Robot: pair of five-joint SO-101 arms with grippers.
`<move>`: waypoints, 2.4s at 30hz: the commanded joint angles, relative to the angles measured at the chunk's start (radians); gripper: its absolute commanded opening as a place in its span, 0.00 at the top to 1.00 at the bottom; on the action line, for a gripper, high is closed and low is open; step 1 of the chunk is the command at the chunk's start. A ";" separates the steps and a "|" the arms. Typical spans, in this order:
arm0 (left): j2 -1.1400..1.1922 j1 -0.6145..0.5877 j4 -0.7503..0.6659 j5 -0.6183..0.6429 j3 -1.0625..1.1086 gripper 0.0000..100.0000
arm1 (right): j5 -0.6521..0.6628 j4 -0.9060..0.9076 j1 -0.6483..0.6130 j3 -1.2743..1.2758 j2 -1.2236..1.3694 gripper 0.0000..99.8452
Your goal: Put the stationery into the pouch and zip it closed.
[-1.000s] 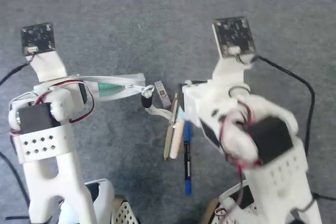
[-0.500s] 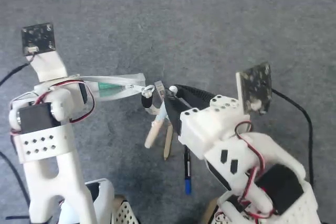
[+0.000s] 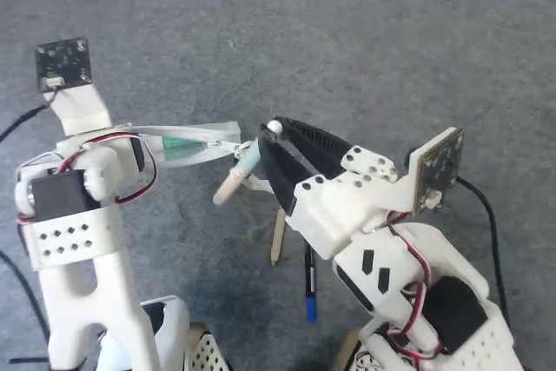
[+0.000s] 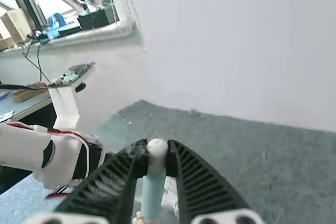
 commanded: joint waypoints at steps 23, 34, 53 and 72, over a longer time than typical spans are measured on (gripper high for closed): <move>-0.008 0.003 -0.049 0.020 -0.015 0.99 | 0.071 -0.243 -0.012 -0.009 -0.024 0.99; -0.008 0.003 -0.049 0.020 -0.015 0.99 | 0.071 -0.351 -0.007 -0.002 -0.012 0.99; -0.008 0.003 -0.048 0.020 -0.013 0.99 | 0.500 -0.590 -0.199 0.322 0.038 0.99; -0.008 0.003 -0.048 0.020 -0.013 0.99 | 0.618 -0.601 -0.237 0.330 0.223 0.99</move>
